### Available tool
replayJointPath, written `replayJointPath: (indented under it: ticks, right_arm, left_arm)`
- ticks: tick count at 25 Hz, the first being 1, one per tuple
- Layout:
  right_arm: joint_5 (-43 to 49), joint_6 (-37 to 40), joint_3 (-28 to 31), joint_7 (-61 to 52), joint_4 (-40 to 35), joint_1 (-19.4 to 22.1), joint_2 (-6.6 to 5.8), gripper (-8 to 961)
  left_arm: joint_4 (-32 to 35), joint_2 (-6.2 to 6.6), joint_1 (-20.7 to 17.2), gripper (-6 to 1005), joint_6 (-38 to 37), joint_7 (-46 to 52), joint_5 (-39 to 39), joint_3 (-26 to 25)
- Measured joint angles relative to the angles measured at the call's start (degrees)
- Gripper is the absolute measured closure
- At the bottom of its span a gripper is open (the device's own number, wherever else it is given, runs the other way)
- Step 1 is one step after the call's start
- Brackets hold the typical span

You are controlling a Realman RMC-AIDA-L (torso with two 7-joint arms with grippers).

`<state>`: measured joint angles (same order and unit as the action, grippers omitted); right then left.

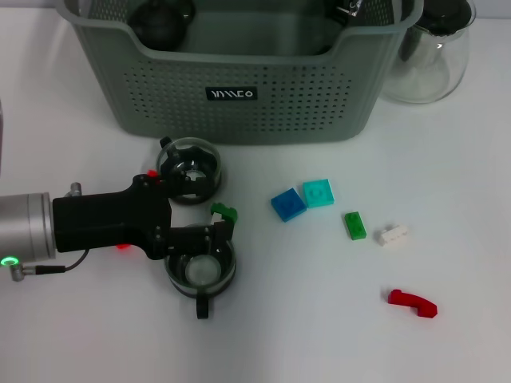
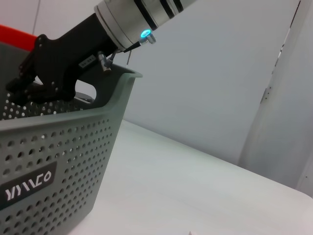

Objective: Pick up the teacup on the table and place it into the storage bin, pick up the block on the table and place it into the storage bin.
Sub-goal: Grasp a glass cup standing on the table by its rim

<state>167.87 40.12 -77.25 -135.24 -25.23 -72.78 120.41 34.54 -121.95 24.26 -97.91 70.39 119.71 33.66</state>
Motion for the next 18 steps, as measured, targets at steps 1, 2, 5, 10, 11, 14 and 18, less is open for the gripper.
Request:
replayJointPath:
  ticks: [1,2,5,10,11,14,18]
  right_arm:
    - [0.0,0.1,0.0,0.0,0.0,0.0,0.0,779]
    - [0.0,0.2,0.0,0.0,-0.1,0.0,0.0,778]
    - [-0.1,0.3,0.0,0.0,-0.6,0.0,0.0,756]
    - [-0.9,2.8,0.9,-0.1,-6.6,1.1,-0.01,676]
    - [-1.6,4.1,1.1,-0.2,-9.3,1.8,-0.01,654]
    - [-4.6,8.3,1.4,-0.3,-19.1,4.5,0.0,590]
    - [-10.9,14.1,1.5,-0.3,-35.0,10.0,-0.04,503]
  left_arm:
    - [0.0,-0.01,0.0,271,0.0,0.0,0.0,0.0]
    - [0.0,-0.01,0.0,272,0.0,0.0,0.0,0.0]
    - [0.0,0.0,0.0,274,0.0,0.0,0.0,0.0]
    - [0.0,0.11,-0.2,279,-0.2,0.2,0.1,0.0]
    - [0.0,0.13,-0.3,280,-0.2,0.3,0.1,0.0]
    - [0.0,0.24,-0.5,283,-0.4,0.3,0.1,0.0]
    - [0.1,0.39,-0.7,286,-0.5,0.3,0.0,-0.2]
